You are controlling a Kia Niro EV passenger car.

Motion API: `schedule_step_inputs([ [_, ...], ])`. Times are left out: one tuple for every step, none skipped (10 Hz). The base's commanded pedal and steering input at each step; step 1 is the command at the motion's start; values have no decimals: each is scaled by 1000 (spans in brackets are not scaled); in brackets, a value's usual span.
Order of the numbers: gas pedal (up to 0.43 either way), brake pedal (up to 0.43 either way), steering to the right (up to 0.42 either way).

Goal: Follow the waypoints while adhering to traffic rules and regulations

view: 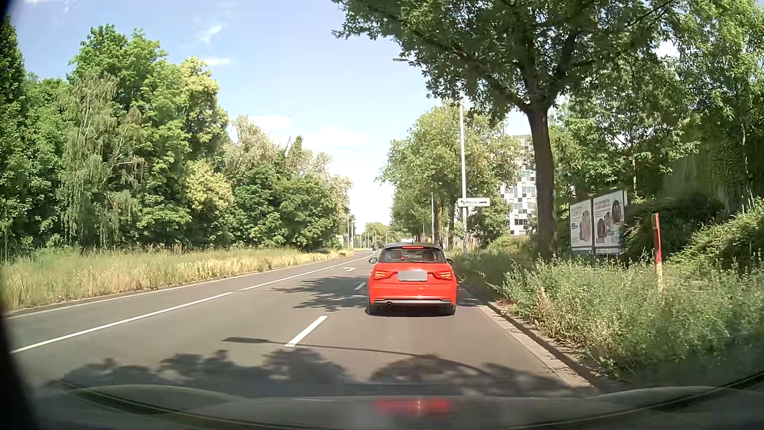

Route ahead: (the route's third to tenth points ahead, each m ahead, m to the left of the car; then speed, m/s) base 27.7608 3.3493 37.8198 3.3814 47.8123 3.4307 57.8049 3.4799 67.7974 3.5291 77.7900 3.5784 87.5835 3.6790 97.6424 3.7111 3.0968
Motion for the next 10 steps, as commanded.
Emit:
schedule_step_inputs([
  [28, 30, 1],
  [39, 37, 1],
  [39, 30, 1],
  [20, 30, 1],
  [0, 30, 1],
  [0, 30, 1],
  [0, 30, 3],
  [0, 30, 3],
  [0, 30, 3],
  [0, 30, 3],
])
